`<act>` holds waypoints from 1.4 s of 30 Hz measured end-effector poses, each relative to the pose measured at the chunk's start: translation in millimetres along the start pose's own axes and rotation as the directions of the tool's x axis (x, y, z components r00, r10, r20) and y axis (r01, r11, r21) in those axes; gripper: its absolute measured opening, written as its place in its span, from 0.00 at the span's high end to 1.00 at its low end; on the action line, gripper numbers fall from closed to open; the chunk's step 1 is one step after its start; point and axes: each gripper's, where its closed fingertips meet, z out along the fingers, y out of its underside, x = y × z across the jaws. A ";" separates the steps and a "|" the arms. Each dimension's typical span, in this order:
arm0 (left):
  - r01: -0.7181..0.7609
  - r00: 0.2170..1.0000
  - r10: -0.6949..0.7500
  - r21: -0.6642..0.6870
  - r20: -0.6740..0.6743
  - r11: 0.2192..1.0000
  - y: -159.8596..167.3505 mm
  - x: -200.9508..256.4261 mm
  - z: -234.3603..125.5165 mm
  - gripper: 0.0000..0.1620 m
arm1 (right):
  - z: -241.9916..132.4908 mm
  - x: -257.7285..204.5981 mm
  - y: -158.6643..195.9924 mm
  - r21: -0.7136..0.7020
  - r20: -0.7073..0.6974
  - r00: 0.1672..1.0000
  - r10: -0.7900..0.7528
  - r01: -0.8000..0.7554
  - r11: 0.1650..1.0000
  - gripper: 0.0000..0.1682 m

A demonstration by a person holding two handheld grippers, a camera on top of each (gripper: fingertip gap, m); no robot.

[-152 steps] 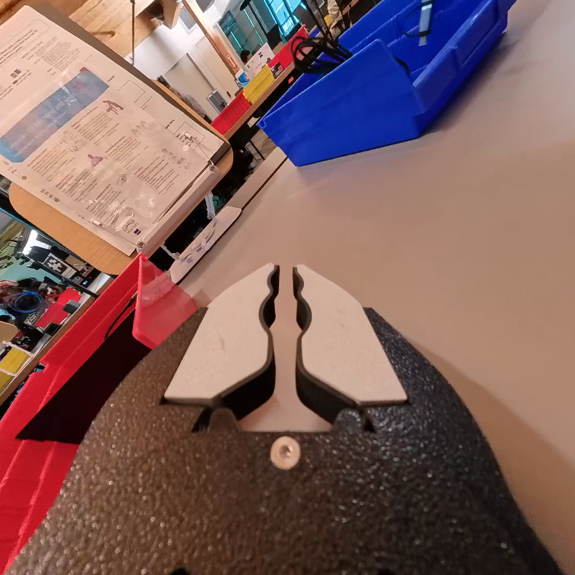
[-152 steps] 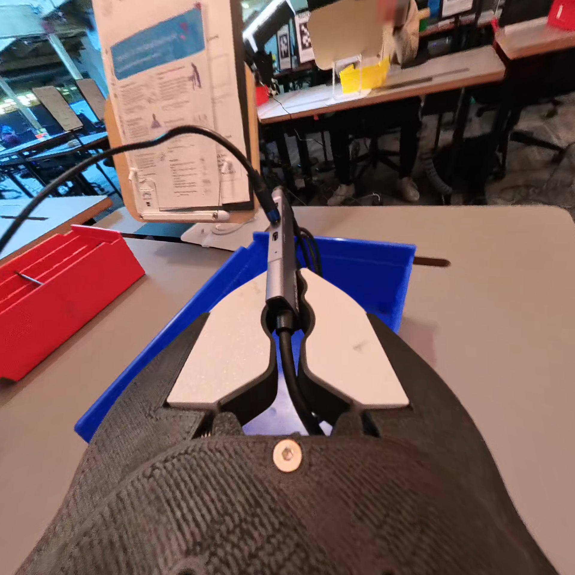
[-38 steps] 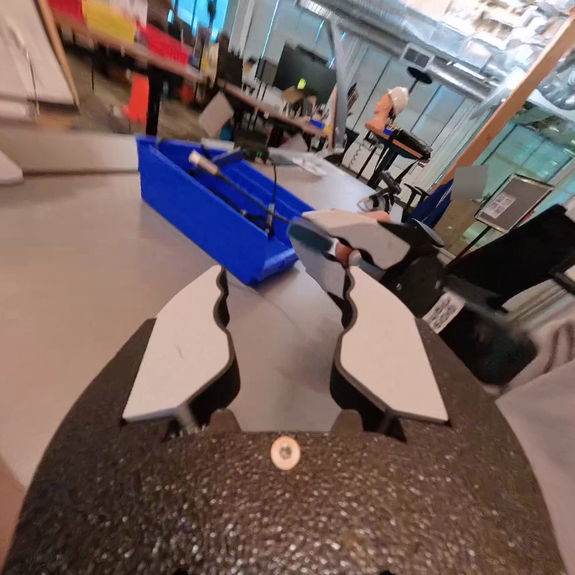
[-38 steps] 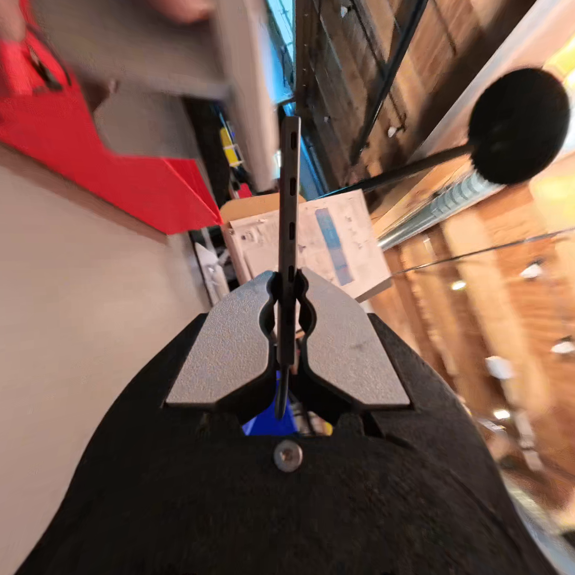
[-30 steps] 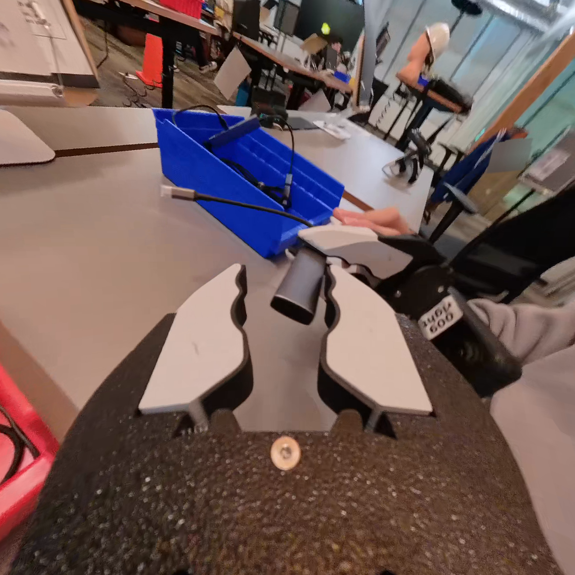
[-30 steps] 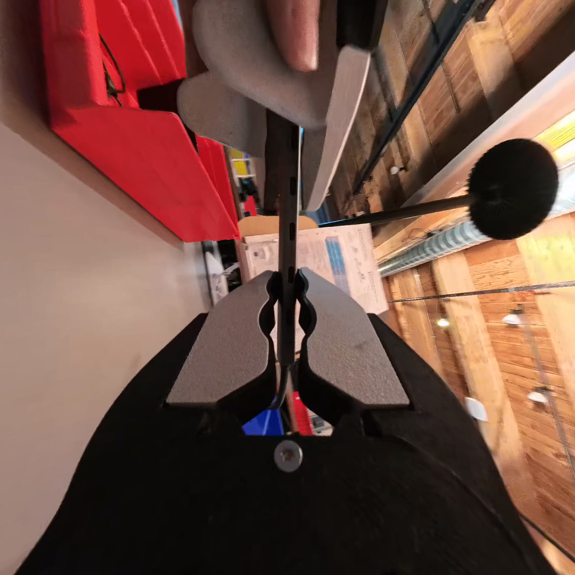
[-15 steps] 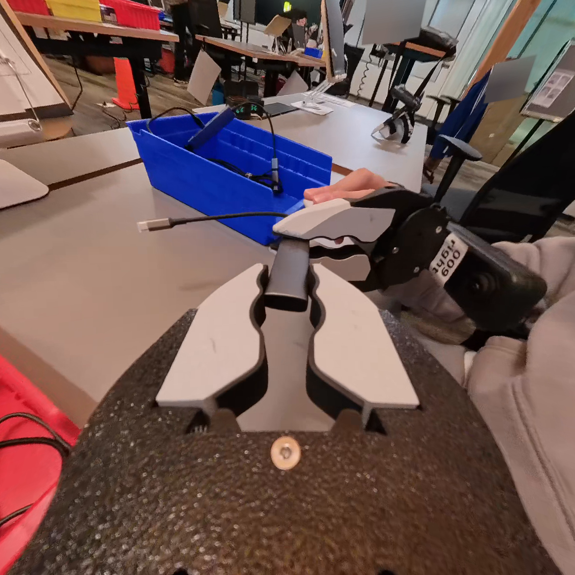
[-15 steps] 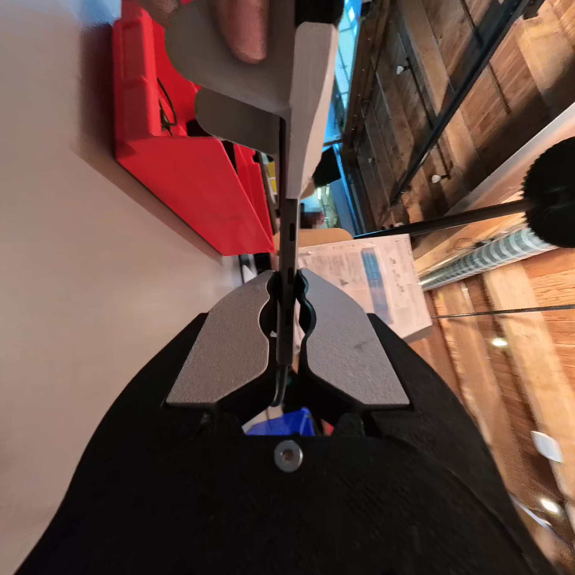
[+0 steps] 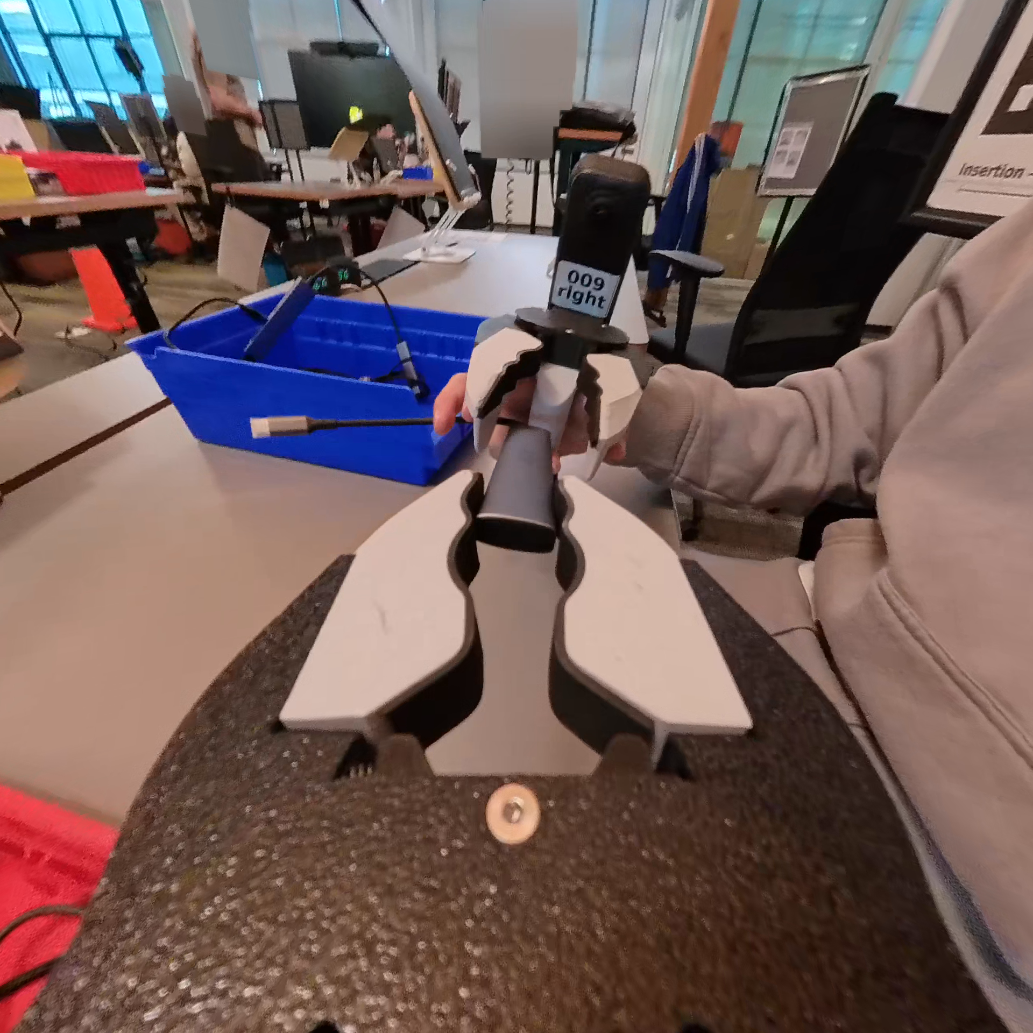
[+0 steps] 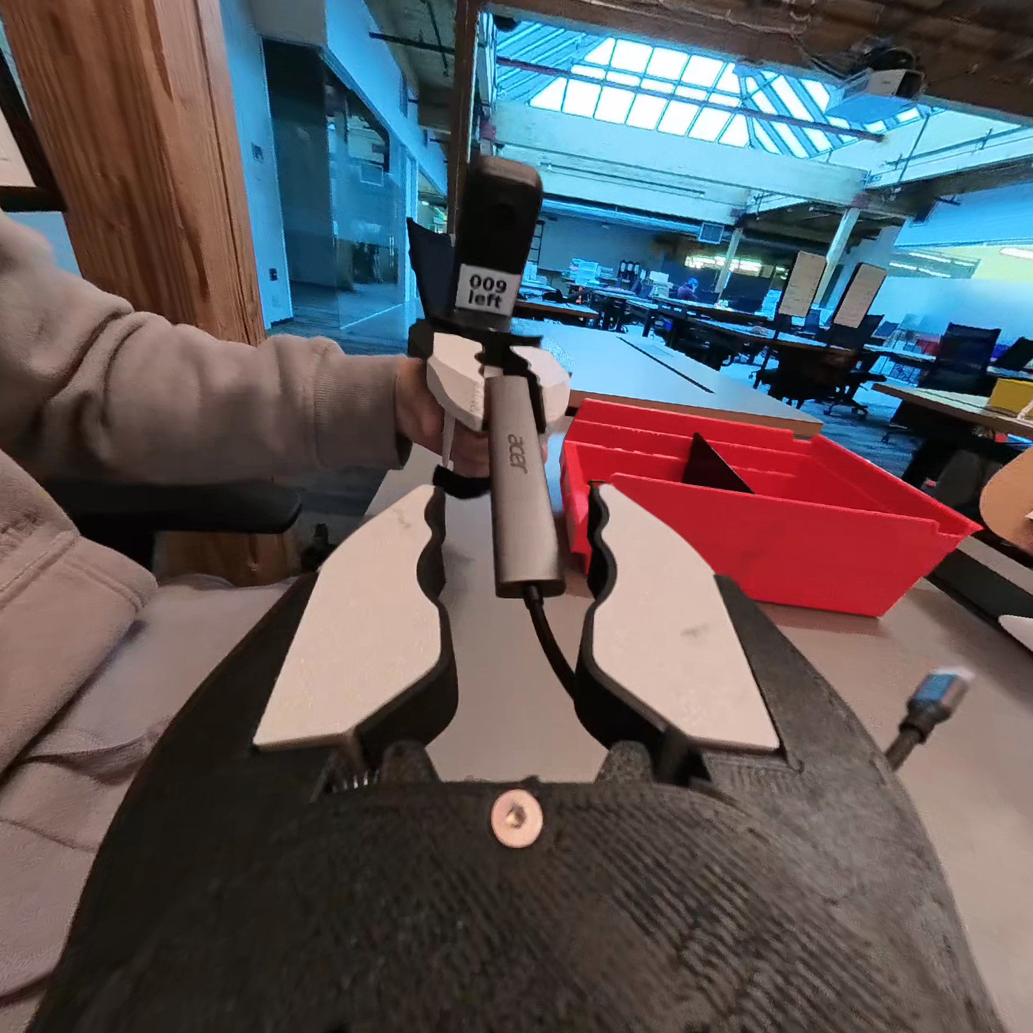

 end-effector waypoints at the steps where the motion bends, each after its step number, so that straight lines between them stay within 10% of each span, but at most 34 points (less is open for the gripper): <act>1: -0.002 1.000 0.003 0.023 -0.018 1.000 -0.9 1.6 0.9 0.86 | 1.1 0.4 -1.4 0.013 -0.006 1.000 0.005 -0.005 1.000 0.71; 24: 0.092 0.996 -0.091 0.180 -0.015 0.979 9.9 -12.8 4.6 0.84 | 1.9 11.8 12.8 0.120 0.011 0.980 0.200 -0.200 0.973 0.86; 32: 0.187 0.954 -0.198 0.071 0.225 0.980 34.9 -44.6 -2.8 0.66 | -12.7 32.5 21.5 0.183 -0.122 0.969 0.216 -0.192 0.964 0.86; 42: 0.629 0.734 -0.672 0.274 0.099 0.728 29.7 -35.0 33.7 0.69 | -20.3 49.4 32.8 0.153 -0.337 0.930 0.149 -0.103 0.983 0.86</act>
